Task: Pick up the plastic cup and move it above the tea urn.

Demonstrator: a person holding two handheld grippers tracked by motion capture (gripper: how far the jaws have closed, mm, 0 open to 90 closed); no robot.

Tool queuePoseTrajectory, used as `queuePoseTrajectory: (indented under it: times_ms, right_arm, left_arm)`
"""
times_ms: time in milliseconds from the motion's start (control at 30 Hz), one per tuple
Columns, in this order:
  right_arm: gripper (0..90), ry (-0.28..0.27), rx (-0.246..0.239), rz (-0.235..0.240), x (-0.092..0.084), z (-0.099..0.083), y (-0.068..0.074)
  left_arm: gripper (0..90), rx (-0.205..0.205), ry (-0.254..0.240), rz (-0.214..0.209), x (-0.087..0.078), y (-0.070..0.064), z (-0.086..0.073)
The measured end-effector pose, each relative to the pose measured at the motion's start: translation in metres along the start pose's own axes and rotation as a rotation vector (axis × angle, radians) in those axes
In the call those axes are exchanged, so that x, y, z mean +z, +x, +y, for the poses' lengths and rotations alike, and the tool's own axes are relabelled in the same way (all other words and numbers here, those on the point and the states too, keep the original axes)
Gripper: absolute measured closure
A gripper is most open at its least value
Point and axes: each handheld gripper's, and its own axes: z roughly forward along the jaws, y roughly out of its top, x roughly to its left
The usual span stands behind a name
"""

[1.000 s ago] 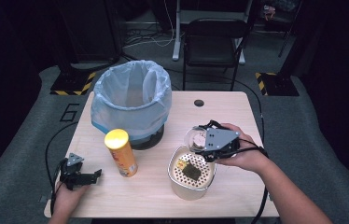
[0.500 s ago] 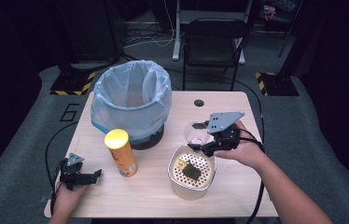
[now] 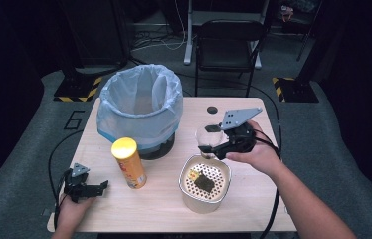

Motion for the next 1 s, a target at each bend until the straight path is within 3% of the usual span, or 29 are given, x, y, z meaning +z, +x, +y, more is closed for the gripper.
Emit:
queuePoseTrajectory:
  times_ms: [200,467,633,867,1000]
  right_arm:
    - [32.4,-0.013,0.013,-0.050,-0.009,0.018,-0.005]
    - [32.3,-0.026,0.034,-0.066,-0.011,0.044,-0.014]
    - [32.2,-0.017,0.034,-0.085,-0.003,0.061,-0.023]
    - [32.3,-0.015,0.036,-0.103,0.009,0.076,-0.030]
    - [32.2,-0.041,0.071,-0.107,0.017,0.091,-0.036]
  left_arm:
    - [0.7,0.006,0.009,-0.003,0.000,0.001,0.001]
    - [0.7,0.003,-0.009,0.000,0.001,0.000,0.000]
    - [0.7,0.005,0.007,-0.006,0.000,0.000,0.001]
    - [0.6,0.006,-0.010,0.002,0.001,0.000,0.000]
    - [0.6,-0.005,-0.007,-0.006,0.001,0.000,0.000]
